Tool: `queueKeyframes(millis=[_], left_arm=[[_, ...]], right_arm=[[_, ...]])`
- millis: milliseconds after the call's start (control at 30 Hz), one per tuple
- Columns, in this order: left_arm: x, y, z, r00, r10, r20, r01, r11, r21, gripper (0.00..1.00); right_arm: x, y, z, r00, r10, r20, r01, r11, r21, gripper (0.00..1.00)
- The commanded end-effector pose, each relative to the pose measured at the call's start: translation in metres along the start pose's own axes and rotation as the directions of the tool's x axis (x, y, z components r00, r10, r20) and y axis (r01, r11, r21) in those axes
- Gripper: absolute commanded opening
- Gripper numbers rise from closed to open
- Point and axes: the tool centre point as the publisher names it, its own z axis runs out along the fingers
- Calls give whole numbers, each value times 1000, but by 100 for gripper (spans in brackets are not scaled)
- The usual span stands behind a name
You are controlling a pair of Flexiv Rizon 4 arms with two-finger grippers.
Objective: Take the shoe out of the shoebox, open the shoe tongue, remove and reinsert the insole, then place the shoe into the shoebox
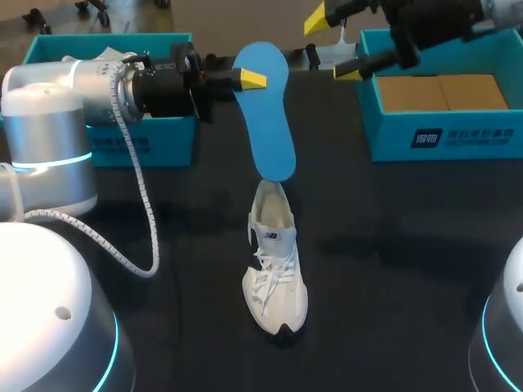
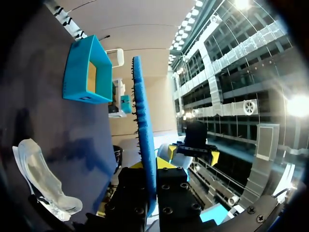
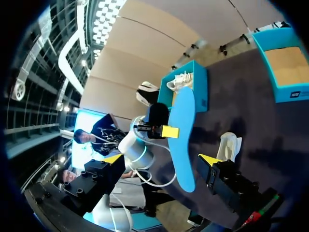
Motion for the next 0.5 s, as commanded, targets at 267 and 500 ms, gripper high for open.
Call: queueKeyframes(millis=[267,500], left_arm=[[0,0,0,1000,0,2,0,1000,-1,0],[0,0,0,1000,0,2,0,1000,-1,0]], right_arm=[[33,2,7,938,-8,346,22,999,-37,100],[49,6,12,873,-34,487,50,999,-19,100]])
